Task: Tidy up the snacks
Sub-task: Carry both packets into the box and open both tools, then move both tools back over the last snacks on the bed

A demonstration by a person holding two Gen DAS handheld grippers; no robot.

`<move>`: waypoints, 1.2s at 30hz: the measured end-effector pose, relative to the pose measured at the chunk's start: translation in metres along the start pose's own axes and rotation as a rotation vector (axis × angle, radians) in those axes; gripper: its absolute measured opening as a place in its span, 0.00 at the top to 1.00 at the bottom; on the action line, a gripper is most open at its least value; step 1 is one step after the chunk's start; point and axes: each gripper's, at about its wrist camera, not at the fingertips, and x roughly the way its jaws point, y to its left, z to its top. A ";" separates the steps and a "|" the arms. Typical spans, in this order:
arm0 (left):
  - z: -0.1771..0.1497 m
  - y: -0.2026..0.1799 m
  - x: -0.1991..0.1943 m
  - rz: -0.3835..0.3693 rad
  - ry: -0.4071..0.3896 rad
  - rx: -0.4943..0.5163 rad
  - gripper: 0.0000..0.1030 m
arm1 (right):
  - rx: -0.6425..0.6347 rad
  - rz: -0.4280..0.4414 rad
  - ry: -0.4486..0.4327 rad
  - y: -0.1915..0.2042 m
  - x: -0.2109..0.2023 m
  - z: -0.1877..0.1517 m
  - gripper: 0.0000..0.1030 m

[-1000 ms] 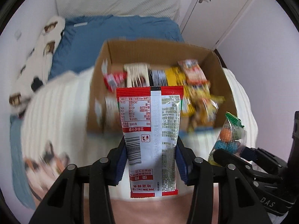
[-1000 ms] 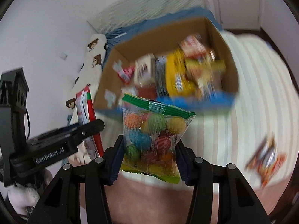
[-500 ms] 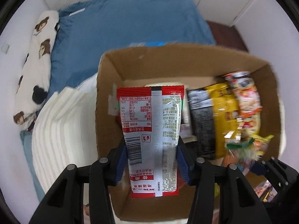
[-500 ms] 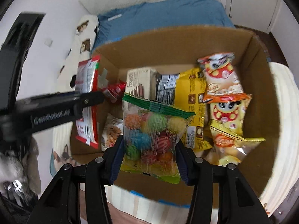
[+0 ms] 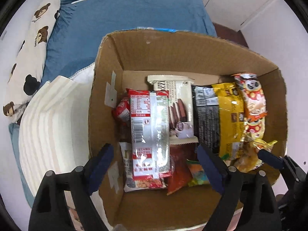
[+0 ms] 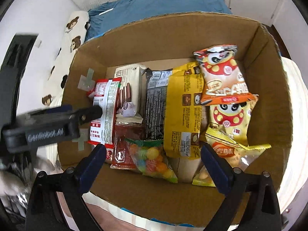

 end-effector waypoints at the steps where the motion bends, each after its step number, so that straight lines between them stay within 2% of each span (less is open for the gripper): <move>1: -0.004 -0.001 -0.004 0.001 -0.014 -0.001 0.14 | 0.004 0.005 -0.003 -0.002 -0.002 -0.002 0.03; 8: -0.043 -0.011 -0.049 0.017 -0.161 -0.003 0.14 | 0.016 -0.007 -0.047 -0.004 -0.022 -0.020 0.03; 24: -0.136 -0.029 -0.132 0.077 -0.412 0.000 0.14 | 0.002 -0.072 -0.263 -0.005 -0.108 -0.097 0.03; 30: -0.166 -0.036 -0.153 0.083 -0.464 -0.001 0.14 | -0.028 -0.101 -0.334 0.002 -0.137 -0.128 0.03; 36: -0.195 -0.043 -0.168 0.085 -0.505 0.003 0.14 | -0.039 -0.095 -0.386 0.007 -0.164 -0.159 0.03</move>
